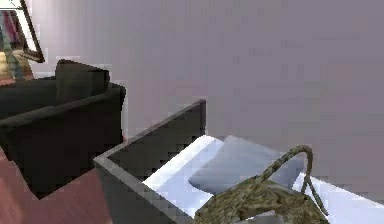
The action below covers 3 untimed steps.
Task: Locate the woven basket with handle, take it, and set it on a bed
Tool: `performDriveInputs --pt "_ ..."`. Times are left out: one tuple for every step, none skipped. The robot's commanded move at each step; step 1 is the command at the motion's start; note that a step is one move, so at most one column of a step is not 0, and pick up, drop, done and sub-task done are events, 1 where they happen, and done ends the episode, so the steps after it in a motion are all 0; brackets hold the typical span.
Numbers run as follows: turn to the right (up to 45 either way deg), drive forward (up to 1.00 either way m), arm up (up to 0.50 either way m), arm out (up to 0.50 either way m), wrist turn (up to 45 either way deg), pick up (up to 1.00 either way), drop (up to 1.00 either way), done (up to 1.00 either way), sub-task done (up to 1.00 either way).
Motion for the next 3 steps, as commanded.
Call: performDriveInputs --pt "-30.0 0.0 0.0 0.0 0.0 0.0 0.0 0.0 0.0" --pt "0.0 0.0 0.0 0.48 0.0 0.0 0.0 0.0 0.0" --pt "0.0 0.0 0.0 0.0 45.0 0.0 0.0 0.0 0.0"
